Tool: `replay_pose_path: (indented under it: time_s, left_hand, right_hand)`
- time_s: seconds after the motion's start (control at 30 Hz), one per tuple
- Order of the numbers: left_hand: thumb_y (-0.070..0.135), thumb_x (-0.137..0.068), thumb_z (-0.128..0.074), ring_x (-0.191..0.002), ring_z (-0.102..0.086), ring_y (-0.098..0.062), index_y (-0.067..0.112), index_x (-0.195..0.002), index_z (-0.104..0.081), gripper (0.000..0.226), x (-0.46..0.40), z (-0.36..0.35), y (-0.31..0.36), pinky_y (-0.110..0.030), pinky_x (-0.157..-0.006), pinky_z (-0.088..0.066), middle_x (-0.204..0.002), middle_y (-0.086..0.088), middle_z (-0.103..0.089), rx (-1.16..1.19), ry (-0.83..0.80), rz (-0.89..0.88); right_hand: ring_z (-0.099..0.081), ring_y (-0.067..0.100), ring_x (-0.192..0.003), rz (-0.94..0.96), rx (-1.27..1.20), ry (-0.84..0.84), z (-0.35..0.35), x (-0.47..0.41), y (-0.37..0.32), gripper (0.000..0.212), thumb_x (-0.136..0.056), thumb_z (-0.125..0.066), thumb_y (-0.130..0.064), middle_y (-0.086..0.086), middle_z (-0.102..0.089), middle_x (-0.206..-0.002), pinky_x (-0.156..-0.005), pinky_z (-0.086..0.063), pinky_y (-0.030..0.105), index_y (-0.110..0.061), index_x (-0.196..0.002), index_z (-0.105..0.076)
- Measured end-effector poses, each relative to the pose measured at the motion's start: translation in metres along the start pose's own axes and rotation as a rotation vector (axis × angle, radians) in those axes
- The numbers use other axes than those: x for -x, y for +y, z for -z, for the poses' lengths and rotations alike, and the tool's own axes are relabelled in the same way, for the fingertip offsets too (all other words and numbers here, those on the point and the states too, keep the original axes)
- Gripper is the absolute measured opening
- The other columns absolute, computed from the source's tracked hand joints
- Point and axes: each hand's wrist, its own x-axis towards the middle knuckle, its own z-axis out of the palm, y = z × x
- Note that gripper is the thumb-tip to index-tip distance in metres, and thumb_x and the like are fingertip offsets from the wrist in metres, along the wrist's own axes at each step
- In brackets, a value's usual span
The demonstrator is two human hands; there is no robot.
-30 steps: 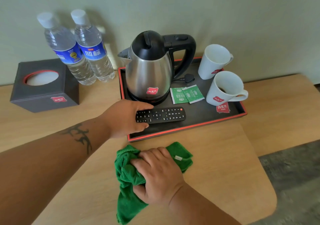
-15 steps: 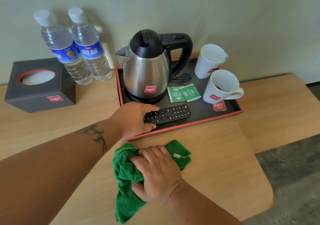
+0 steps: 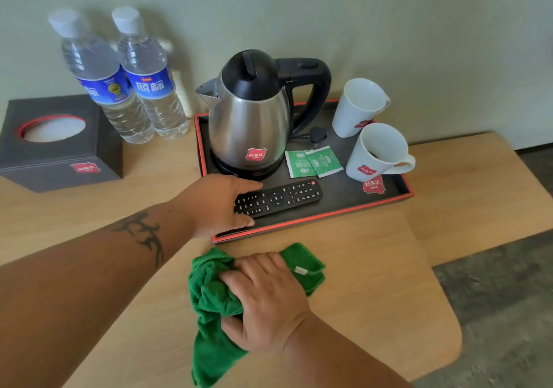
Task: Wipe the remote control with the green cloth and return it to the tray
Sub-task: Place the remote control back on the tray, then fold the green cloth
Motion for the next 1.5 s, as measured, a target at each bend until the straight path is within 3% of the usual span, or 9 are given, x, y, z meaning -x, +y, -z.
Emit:
replay_pose_path:
  time_s: [0.37,0.53,0.6,0.8,0.9,1.03,1.17,1.3,1.5]
  left_hand:
    - [0.044,-0.076,-0.079,-0.13,-0.051,-0.015,0.029,-0.144,-0.048,0.076,0.012,0.003,-0.007,-0.022,-0.102,-0.035,-0.142,0.005,-0.058,0.049,0.031,0.013]
    - [0.04,-0.083,-0.073,-0.09,-0.062,-0.007,0.026,-0.108,-0.072,0.028,0.057,-0.006,-0.007,-0.022,-0.085,-0.044,-0.101,0.009,-0.071,0.262,0.392,0.163]
    - [0.037,-0.085,-0.071,-0.077,-0.062,-0.002,0.03,-0.093,-0.073,0.01,0.082,-0.012,-0.01,-0.021,-0.074,-0.045,-0.088,0.011,-0.071,0.494,0.274,0.357]
    - [0.052,-0.09,-0.061,-0.086,-0.065,-0.011,0.028,-0.102,-0.066,0.027,0.133,-0.026,-0.007,-0.029,-0.076,-0.048,-0.093,0.011,-0.068,0.714,-0.192,0.542]
    - [0.042,-0.09,-0.066,-0.076,-0.059,-0.014,0.019,-0.098,-0.071,0.025,0.149,-0.025,0.004,-0.03,-0.073,-0.046,-0.076,0.008,-0.066,0.864,-0.263,0.593]
    - [0.055,-0.075,-0.075,-0.107,-0.066,-0.012,0.021,-0.124,-0.064,0.061,0.185,-0.005,0.014,-0.023,-0.082,-0.05,-0.12,0.001,-0.071,1.144,-0.256,0.586]
    - [0.029,-0.071,-0.088,-0.111,-0.069,-0.023,0.015,-0.125,-0.063,0.061,0.226,0.024,0.008,-0.041,-0.097,-0.054,-0.122,-0.006,-0.072,1.192,-0.205,0.487]
    - [0.018,-0.076,-0.084,-0.11,-0.07,-0.021,0.017,-0.117,-0.07,0.043,0.262,0.067,-0.003,-0.041,-0.1,-0.051,-0.116,-0.003,-0.075,1.145,-0.145,0.42]
    - [0.012,-0.079,-0.08,-0.108,-0.071,-0.028,0.012,-0.116,-0.069,0.038,0.301,0.142,-0.019,-0.043,-0.096,-0.054,-0.114,-0.01,-0.076,1.143,0.016,0.301]
  right_hand:
    - [-0.051,0.028,-0.092,-0.002,0.01,0.012,-0.003,-0.001,-0.001,0.046,-0.076,-0.061,-0.048,0.003,-0.057,-0.099,-0.086,-0.039,0.042,-0.018,-0.112,-0.063]
    - [-0.052,0.028,-0.091,0.009,0.021,0.046,-0.001,0.0,-0.001,0.048,-0.075,-0.062,-0.05,0.003,-0.058,-0.099,-0.086,-0.041,0.042,-0.017,-0.111,-0.063]
    - [-0.052,0.028,-0.092,-0.004,0.034,0.031,-0.001,-0.001,-0.001,0.05,-0.075,-0.062,-0.051,0.003,-0.059,-0.1,-0.086,-0.042,0.042,-0.017,-0.112,-0.063]
    - [-0.053,0.025,-0.099,-0.135,0.017,-0.098,0.01,-0.007,-0.014,0.051,-0.079,-0.056,-0.052,0.0,-0.058,-0.105,-0.091,-0.044,0.041,-0.021,-0.119,-0.058]
    - [-0.056,0.02,-0.102,-0.3,-0.253,-0.112,0.017,-0.012,-0.031,0.041,-0.08,-0.066,-0.043,-0.003,-0.06,-0.108,-0.094,-0.047,0.036,-0.023,-0.116,-0.06]
    - [-0.069,0.017,-0.091,-0.623,-0.9,-0.036,0.045,-0.017,-0.074,0.03,-0.08,-0.075,-0.042,-0.002,-0.073,-0.098,-0.086,-0.056,0.041,-0.023,-0.103,-0.068]
    - [-0.074,0.029,-0.096,-0.765,-1.419,-0.047,0.082,-0.031,-0.113,0.041,-0.089,-0.068,-0.048,0.012,-0.078,-0.102,-0.093,-0.057,0.05,-0.01,-0.104,-0.075]
    - [-0.072,0.03,-0.105,-0.751,-1.396,-0.111,0.122,-0.05,-0.141,0.057,-0.075,-0.066,-0.068,0.01,-0.078,-0.106,-0.103,-0.049,0.051,-0.017,-0.099,-0.08]
    - [-0.073,0.033,-0.094,-0.668,-1.137,-0.124,0.164,-0.065,-0.154,0.014,-0.088,-0.07,-0.009,0.017,-0.077,-0.101,-0.092,-0.057,0.048,-0.01,-0.101,-0.076]
